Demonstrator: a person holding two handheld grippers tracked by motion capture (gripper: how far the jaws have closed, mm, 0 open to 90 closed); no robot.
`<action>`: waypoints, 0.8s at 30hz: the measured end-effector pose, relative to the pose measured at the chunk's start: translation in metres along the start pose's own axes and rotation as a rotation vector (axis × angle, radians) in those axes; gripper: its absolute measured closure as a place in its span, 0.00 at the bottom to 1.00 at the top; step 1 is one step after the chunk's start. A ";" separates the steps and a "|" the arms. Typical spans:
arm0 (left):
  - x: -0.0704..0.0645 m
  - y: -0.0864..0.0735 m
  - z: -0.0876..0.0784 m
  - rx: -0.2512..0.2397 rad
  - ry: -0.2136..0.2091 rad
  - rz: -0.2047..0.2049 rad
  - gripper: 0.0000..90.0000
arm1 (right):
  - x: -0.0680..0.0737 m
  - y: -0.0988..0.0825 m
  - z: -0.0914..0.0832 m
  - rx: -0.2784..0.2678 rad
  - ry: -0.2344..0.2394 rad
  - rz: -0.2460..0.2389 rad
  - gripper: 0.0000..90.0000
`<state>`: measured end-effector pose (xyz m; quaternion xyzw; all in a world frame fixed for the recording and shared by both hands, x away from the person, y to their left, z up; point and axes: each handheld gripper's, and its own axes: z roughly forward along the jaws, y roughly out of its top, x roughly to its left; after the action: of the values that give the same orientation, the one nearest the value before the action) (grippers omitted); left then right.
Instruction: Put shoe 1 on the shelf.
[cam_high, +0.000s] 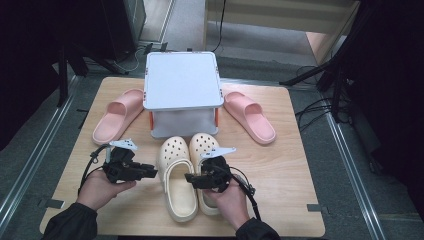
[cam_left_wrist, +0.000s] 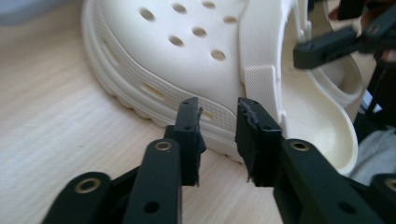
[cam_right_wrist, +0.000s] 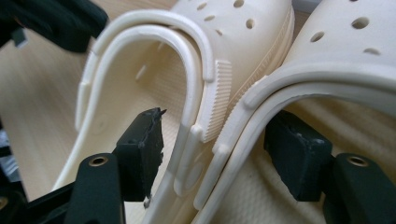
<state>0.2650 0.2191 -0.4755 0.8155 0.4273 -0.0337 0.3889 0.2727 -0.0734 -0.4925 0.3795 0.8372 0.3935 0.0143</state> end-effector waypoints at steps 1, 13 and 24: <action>0.001 0.001 -0.003 -0.013 0.007 -0.001 0.80 | 0.001 -0.001 0.003 0.006 -0.015 -0.011 0.43; 0.004 0.020 -0.014 -0.050 0.070 0.026 0.88 | 0.004 -0.001 0.009 0.025 -0.066 -0.001 0.58; 0.003 0.040 -0.029 -0.058 0.063 0.053 0.93 | -0.002 0.002 -0.001 0.060 -0.070 -0.014 0.74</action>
<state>0.2875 0.2273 -0.4320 0.8156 0.4183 0.0147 0.3995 0.2747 -0.0745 -0.4909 0.3874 0.8502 0.3548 0.0349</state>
